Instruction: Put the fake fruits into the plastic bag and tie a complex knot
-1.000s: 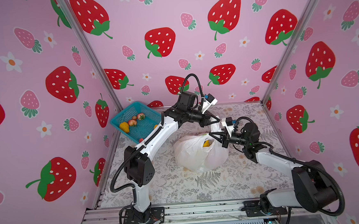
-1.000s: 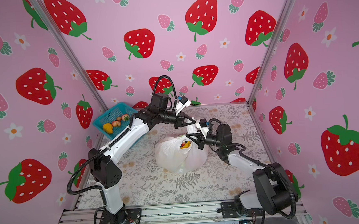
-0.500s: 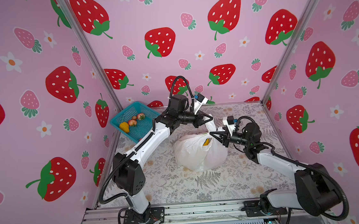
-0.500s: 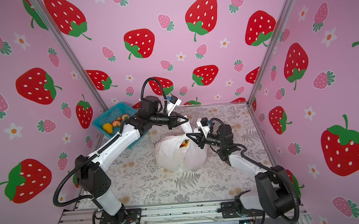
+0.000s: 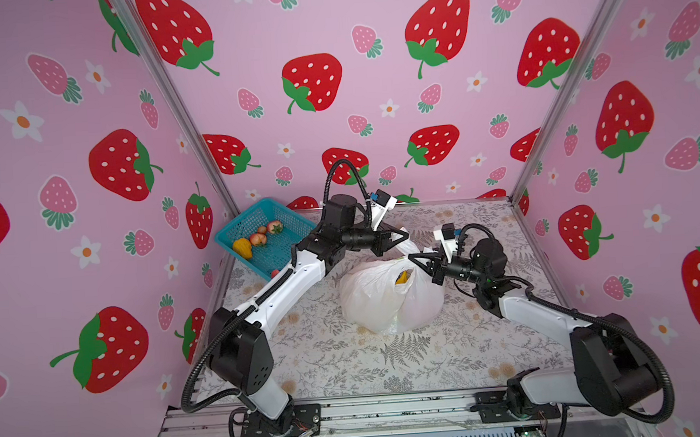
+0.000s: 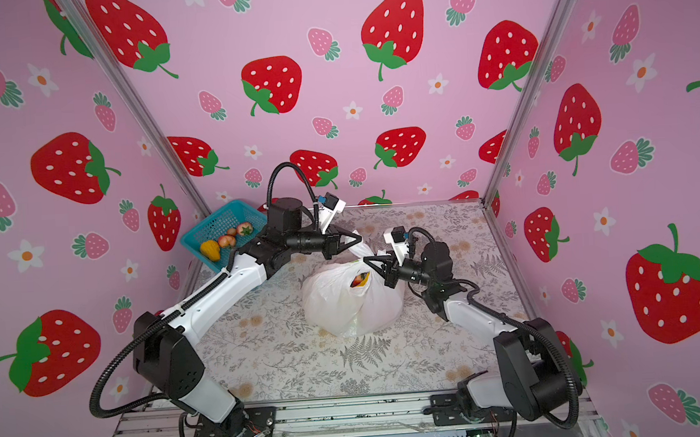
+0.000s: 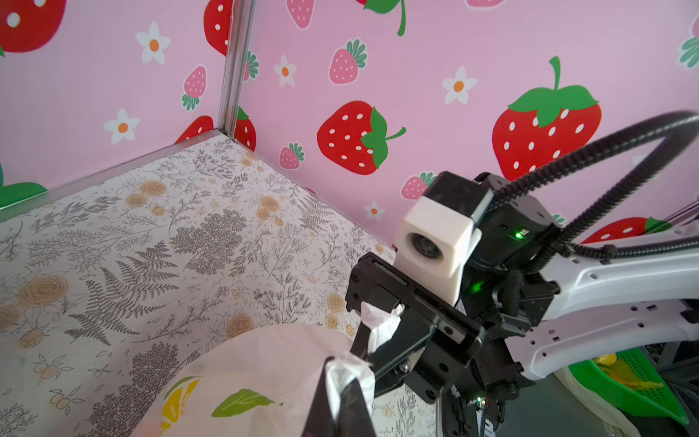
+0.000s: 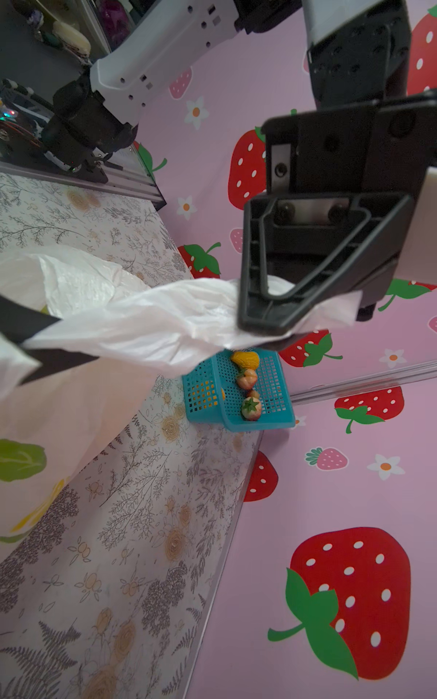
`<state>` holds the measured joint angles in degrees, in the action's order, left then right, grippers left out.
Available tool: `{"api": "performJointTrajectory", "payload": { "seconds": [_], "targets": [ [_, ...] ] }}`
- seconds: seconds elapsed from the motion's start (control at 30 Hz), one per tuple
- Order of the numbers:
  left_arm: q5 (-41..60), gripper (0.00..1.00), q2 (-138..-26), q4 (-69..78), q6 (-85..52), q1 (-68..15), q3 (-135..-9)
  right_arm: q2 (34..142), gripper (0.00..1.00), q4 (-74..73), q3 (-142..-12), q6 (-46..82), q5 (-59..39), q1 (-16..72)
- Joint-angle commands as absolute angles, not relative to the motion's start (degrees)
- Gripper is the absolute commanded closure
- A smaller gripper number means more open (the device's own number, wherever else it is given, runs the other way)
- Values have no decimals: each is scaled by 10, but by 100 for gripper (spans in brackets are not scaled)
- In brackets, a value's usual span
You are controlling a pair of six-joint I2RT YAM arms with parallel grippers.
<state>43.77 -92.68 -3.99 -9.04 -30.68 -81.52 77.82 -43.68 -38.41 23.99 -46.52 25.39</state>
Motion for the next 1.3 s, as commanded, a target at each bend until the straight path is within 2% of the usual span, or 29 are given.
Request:
{"api": "performJointTrajectory", "payload": {
  "seconds": [0.0,0.23,0.43,0.67,1.0,1.27],
  "targets": [
    [393,100,-882,24,-100,-312,-771,793,95,-445,-405,303,-430,250],
    [262,100,-827,124,-67,-379,-625,825,94,-462,-416,414,-409,251],
    [188,100,-827,172,-60,-415,-553,825,92,-486,-414,423,-419,251],
    [178,97,-845,201,-60,-418,-533,832,86,-486,-414,362,-467,251],
    [186,97,-854,200,-50,-418,-544,827,76,-394,-433,277,-464,244],
    [190,98,-868,207,-66,-418,-558,815,59,-320,-456,247,-448,241]
  ]
}}
